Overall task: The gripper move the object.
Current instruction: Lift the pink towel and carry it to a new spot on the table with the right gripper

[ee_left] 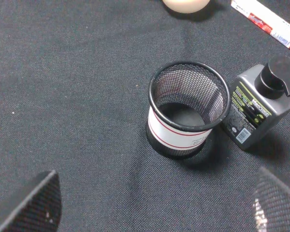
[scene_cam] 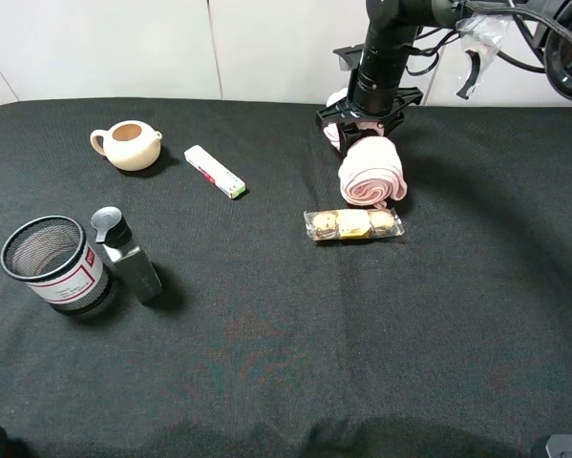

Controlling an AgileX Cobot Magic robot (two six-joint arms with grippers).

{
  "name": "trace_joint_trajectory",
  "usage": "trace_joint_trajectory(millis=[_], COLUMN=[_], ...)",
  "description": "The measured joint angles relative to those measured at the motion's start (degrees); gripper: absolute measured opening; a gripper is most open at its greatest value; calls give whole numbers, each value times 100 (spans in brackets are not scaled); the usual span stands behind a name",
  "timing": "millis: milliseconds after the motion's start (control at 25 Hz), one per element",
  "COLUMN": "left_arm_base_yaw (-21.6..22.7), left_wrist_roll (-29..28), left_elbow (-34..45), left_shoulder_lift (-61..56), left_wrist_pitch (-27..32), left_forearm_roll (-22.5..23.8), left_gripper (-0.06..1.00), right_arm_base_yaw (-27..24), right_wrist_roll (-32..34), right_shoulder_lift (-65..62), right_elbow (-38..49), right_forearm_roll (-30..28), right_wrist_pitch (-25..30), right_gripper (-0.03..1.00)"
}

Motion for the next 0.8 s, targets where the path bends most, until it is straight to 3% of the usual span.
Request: trace_joint_trajectory(millis=[800], left_arm_base_yaw=[0], left_wrist_roll=[0], left_elbow=[0], left_shoulder_lift=[0], left_wrist_pitch=[0], left_forearm_roll=[0], left_gripper=[83], right_arm_base_yaw=[0], right_wrist_roll=[0], right_shoulder_lift=[291], right_elbow=[-14], right_forearm_roll=[-7], right_wrist_pitch=[-19], right_gripper=[39])
